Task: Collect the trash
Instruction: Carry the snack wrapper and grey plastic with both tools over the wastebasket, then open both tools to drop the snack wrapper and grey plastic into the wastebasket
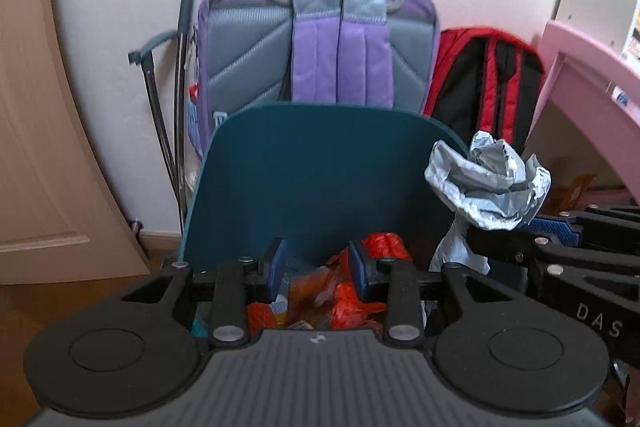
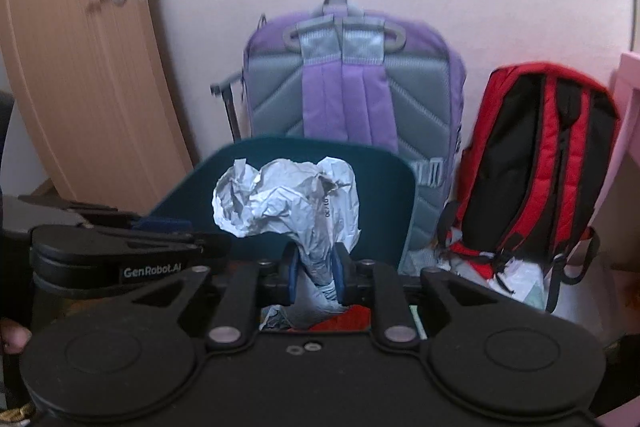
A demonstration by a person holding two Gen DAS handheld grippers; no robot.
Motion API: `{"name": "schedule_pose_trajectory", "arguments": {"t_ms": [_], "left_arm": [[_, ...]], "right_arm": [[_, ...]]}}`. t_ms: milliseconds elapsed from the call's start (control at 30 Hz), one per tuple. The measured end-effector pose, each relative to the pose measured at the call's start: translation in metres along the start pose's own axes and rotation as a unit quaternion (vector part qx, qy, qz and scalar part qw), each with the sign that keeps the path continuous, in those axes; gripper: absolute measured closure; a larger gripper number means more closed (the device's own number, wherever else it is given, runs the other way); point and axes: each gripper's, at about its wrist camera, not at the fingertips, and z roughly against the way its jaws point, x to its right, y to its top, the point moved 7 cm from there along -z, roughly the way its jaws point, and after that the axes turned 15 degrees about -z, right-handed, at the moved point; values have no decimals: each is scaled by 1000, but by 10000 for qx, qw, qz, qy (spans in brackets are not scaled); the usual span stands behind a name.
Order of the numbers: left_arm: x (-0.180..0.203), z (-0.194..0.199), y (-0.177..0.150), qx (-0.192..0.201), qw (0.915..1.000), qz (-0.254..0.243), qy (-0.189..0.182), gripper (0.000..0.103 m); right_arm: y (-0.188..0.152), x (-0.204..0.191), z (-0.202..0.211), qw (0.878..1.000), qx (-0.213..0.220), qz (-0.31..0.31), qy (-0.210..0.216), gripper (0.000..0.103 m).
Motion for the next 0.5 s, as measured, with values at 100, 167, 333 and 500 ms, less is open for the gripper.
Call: {"name": "schedule_pose_trajectory", "arguments": {"t_ms": [100,167,333,500], "left_arm": [[-3,-14,-3,-108,9999,6,21,70],[-2,-20,-5,-151,9999,40,-41,70],[2,-20,-7,-98,9998,-19,-146,57],[6,-5,-4,66,9999,-27,-74,33]], "right_arm": [[-5,3,-11,9999,-111,39,-49,82],[-8,5,-17,9998,-170,25,-37,81],[-12,6,-23,9996,-282,43,-26,73],[-12,5,-11,9998,-215,9,4,70]]}}
